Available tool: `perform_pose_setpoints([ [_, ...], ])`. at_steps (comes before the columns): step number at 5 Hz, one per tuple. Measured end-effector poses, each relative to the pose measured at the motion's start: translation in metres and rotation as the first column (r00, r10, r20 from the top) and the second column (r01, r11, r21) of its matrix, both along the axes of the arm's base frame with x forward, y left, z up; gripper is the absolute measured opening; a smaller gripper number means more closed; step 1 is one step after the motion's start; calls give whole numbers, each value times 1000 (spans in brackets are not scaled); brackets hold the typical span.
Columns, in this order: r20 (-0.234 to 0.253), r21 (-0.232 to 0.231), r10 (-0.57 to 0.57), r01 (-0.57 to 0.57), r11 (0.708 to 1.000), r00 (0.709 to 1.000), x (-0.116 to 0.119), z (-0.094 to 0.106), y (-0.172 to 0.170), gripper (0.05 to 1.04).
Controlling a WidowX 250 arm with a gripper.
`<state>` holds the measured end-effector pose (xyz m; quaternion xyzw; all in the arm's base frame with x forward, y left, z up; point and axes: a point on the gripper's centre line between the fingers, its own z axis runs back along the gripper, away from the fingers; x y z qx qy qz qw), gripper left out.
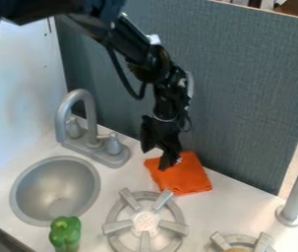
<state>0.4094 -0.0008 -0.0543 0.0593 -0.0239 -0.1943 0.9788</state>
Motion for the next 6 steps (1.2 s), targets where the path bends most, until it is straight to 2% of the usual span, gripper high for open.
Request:
perform_pose_setpoints([
  [3, -46, 27, -59, 61, 998, 997, 15, -29, -12, 1001],
  [5, -35, 29, -36, 37, 999, 999, 26, -38, -13, 1001],
  [6, -50, -36, -39, 37, 999, 998, 22, -41, -23, 1001],
])
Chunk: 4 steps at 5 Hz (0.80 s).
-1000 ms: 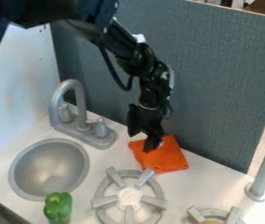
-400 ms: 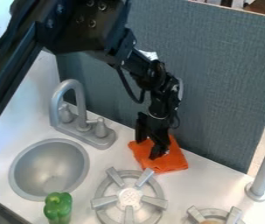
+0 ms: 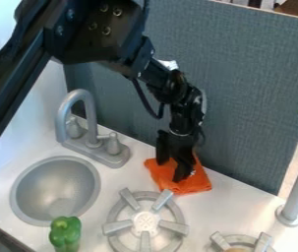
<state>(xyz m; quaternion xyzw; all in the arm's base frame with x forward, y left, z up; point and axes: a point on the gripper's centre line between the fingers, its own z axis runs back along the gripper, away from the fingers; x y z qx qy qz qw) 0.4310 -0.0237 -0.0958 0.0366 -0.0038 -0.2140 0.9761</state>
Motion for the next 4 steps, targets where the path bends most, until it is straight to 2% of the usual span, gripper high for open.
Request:
perform_pose_setpoints([
  [1, -24, -42, 30, -31, 999, 999, -9, -6, -7, 1001],
  [2, -47, -55, 54, -57, 997, 997, -12, -15, -18, 1001],
  [3, -30, -71, 75, -77, 994, 997, -3, -14, -25, 1001],
  [4, -37, -144, 167, -171, 975, 985, -1, -12, -41, 1001],
])
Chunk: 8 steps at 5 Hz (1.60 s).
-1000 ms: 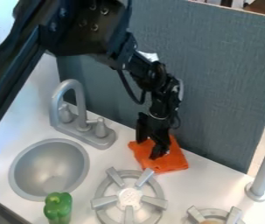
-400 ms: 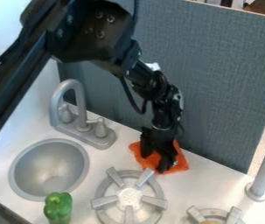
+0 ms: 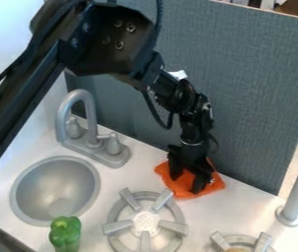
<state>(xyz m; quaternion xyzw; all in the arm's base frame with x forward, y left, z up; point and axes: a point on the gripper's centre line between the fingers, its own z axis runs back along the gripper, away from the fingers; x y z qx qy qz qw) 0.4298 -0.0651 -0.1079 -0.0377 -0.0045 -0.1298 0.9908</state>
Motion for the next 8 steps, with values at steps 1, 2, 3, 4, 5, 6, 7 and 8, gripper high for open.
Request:
perform_pose_setpoints([
  [1, -18, -123, 94, -95, 988, 995, -8, 10, -43, 1001],
  [2, -31, -233, 137, -141, 962, 990, -21, 45, -84, 1001],
  [3, -53, -299, 138, -147, 943, 989, -25, 54, -104, 1001],
  [4, -43, -282, 153, -158, 946, 987, -24, 53, -101, 1001],
  [5, 50, -148, 101, -93, 985, 994, -27, 82, -74, 1001],
  [6, 104, -51, 59, -54, 997, 993, -44, 111, -48, 1001],
  [7, 99, -15, 58, -57, 998, 993, -53, 114, -34, 1001],
  [8, 99, 18, 53, -55, 998, 994, -65, 121, -25, 1001],
])
